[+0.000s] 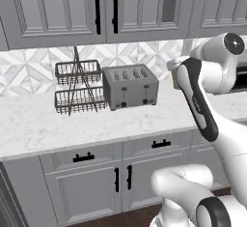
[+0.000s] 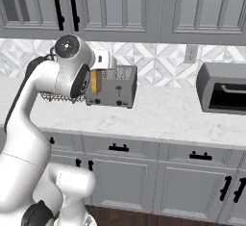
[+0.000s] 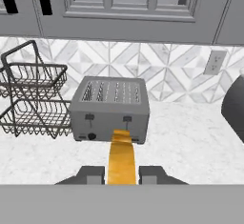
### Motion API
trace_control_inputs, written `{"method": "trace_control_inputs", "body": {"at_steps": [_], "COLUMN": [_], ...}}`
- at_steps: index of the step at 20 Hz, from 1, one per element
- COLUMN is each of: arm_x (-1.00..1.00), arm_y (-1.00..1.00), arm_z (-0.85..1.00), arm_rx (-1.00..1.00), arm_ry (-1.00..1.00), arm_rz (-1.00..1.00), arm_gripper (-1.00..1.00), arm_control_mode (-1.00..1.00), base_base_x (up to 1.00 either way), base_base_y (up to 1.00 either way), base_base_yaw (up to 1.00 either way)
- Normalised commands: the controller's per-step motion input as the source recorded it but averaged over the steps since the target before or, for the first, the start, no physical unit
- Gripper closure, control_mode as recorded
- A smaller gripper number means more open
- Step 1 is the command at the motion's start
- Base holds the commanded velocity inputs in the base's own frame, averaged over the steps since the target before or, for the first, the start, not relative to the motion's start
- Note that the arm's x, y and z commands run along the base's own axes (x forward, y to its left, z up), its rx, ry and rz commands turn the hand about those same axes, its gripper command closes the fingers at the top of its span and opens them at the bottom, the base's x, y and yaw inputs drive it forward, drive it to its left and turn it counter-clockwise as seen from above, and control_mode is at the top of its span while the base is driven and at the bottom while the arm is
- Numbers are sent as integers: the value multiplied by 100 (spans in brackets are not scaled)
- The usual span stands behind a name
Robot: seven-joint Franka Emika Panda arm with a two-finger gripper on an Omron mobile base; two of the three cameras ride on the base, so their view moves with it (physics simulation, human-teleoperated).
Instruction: Start the toaster. Once the lever pops up, take the bread to the plate on the dining counter.
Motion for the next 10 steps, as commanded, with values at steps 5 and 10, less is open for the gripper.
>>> {"method": "trace_control_inputs", "body": {"at_steps": [5,10], "arm_x": [0,0], "arm_y": [0,0], "arm_z": [0,0], "arm_rx": [0,0], "arm_ry": [0,0], "arm_rz": [0,0], "arm_gripper": [100,100], "arm_control_mode": [100,100], "base_base_x": [-59,-54], "base_base_y": [-3,-9], "base_base_yaw": [-47,-67]}}
